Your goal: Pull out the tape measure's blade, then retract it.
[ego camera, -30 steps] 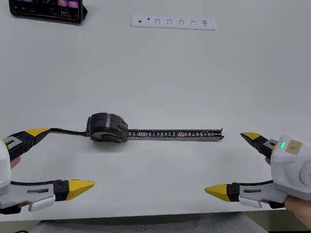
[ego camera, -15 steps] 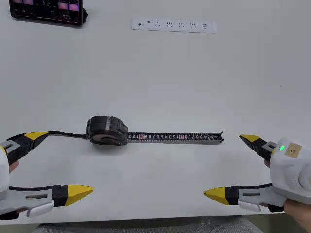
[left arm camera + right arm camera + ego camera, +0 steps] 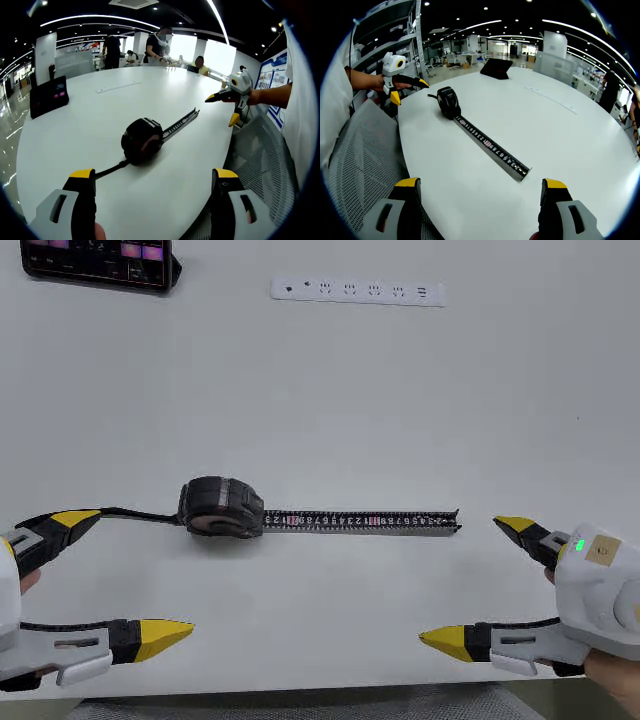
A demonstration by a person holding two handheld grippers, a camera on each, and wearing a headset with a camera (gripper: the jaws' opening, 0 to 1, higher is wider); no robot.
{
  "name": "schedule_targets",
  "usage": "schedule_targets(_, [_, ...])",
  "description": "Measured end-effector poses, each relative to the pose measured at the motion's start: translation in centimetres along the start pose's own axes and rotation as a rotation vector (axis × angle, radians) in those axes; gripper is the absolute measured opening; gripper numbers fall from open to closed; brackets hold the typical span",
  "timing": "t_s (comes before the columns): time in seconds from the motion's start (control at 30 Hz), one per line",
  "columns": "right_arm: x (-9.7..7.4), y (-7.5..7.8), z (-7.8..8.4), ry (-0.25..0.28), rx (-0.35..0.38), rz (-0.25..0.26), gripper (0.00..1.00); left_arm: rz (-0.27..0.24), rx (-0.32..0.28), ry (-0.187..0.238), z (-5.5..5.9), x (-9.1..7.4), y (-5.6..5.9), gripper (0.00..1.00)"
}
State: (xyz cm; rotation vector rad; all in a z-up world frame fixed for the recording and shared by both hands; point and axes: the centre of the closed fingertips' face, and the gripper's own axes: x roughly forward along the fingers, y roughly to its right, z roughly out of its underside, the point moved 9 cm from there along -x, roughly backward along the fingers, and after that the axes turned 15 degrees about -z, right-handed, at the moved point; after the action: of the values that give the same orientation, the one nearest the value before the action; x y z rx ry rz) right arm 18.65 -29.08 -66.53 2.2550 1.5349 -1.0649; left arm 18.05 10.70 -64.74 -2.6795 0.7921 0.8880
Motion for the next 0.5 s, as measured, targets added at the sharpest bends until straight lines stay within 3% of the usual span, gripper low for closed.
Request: schedule_targets(0.5, [-0.12,-0.01,0.16,-0.007,-0.001,0.002,0.99,-0.004,-0.004,0.004,0.0,-0.13,0.13,0.94])
